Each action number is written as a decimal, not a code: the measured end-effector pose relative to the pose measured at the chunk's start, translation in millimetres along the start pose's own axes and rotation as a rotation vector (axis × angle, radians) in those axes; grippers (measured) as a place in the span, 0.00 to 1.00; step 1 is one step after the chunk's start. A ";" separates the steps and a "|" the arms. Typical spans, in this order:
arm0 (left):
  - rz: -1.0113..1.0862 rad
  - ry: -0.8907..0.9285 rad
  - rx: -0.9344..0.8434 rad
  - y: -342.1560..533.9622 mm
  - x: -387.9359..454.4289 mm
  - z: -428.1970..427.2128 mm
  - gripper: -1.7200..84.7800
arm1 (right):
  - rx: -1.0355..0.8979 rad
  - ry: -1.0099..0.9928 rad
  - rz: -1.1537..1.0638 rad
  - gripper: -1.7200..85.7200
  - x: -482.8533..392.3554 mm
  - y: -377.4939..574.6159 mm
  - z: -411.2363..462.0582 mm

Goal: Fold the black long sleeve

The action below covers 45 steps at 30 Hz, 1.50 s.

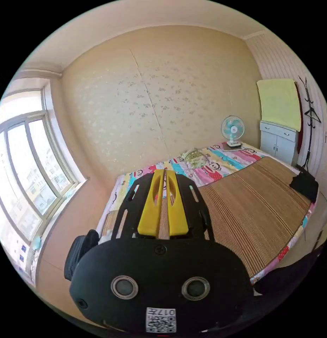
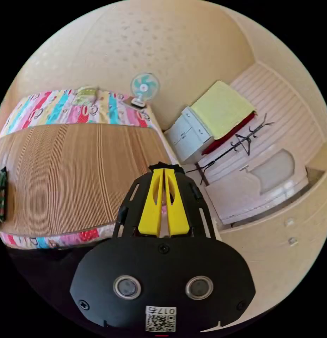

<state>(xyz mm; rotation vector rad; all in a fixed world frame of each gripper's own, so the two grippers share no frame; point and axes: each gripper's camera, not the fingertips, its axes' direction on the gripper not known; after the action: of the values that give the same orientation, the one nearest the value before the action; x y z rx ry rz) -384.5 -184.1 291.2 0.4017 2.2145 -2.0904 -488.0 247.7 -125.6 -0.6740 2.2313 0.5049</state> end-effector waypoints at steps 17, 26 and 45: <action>-0.153 0.950 -0.068 -97.0 282.8 55.7 0.01 | -0.580 -0.637 0.535 0.03 136.5 55.1 189.2; -0.210 0.707 -0.160 -115.8 349.1 47.6 0.01 | -0.675 -0.653 0.353 0.10 123.5 -46.6 331.0; -0.712 0.890 -0.311 -57.7 378.2 138.4 0.01 | -0.636 -1.152 0.071 0.05 166.7 -77.9 312.8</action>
<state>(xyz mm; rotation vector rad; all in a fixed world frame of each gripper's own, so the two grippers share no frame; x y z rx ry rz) -780.0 -270.1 251.0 0.6956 3.5834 -1.9717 -370.7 302.4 -464.6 -0.4117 0.9913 1.2725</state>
